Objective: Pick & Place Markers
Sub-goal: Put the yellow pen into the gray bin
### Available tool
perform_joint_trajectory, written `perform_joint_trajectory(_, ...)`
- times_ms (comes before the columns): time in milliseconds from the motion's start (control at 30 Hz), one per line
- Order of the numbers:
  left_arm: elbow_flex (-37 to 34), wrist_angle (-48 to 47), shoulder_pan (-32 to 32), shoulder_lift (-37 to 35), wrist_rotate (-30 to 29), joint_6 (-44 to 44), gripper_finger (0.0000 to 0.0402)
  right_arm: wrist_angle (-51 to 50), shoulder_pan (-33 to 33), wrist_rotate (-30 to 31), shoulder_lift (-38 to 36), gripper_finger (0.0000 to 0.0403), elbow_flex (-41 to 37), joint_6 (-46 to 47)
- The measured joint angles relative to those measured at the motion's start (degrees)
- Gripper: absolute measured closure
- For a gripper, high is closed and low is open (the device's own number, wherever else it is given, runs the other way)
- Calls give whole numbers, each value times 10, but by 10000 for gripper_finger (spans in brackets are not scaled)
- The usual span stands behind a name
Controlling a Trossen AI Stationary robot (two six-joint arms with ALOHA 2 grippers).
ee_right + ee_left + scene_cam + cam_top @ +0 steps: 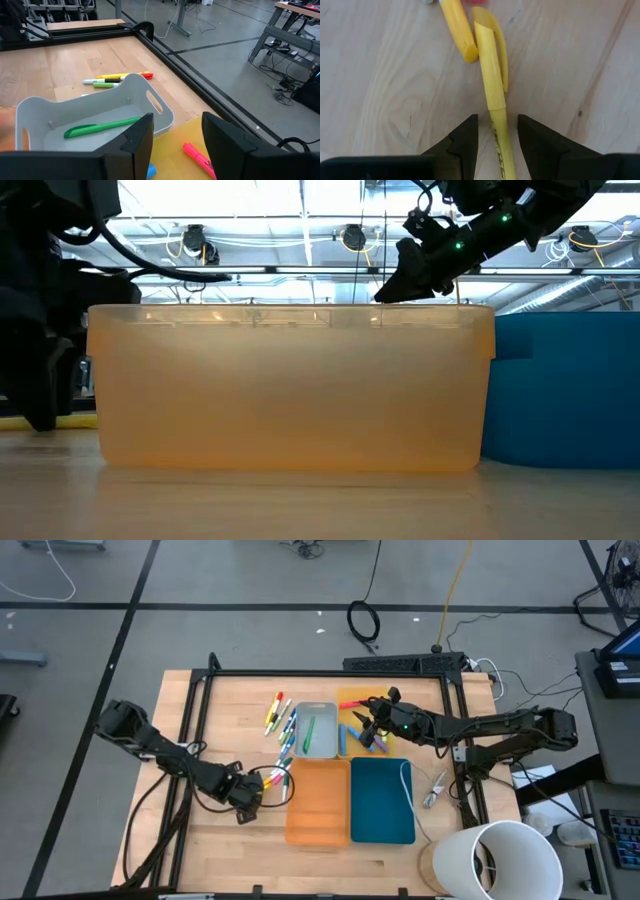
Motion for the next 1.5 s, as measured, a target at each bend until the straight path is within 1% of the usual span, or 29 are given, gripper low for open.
perform_joint_trajectory(200,6,-6,1,45,7,-2,261,0,0,0,0,248,0,0)
perform_joint_trajectory(300,7,-6,1,52,11,-8,267,0,0,0,0,248,0,0)
perform_joint_trajectory(400,7,-4,1,50,15,-21,294,0,0,0,0,248,0,1)
perform_joint_trajectory(567,6,-2,1,46,22,-31,367,0,0,0,0,248,0,2)
perform_joint_trajectory(600,6,-2,1,46,23,-31,376,0,0,0,0,248,0,2)
perform_joint_trajectory(733,6,-5,1,46,26,-29,375,0,0,0,0,248,0,2)
perform_joint_trajectory(833,22,-43,1,44,38,-12,370,0,0,0,0,248,0,2)
perform_joint_trajectory(900,40,-70,1,38,34,-1,373,0,0,0,0,248,0,2)
perform_joint_trajectory(1033,71,-109,-10,14,-3,23,376,1,0,0,0,248,0,2)
perform_joint_trajectory(1133,87,-108,-21,-1,-35,29,376,0,0,0,0,248,0,2)
perform_joint_trajectory(1267,101,-149,-28,-8,-61,29,374,0,0,0,0,248,0,2)
perform_joint_trajectory(1367,116,-162,-26,-11,-84,35,371,0,0,0,0,248,0,2)
perform_joint_trajectory(1500,128,-170,-22,-20,-99,65,375,8,0,0,0,248,0,2)
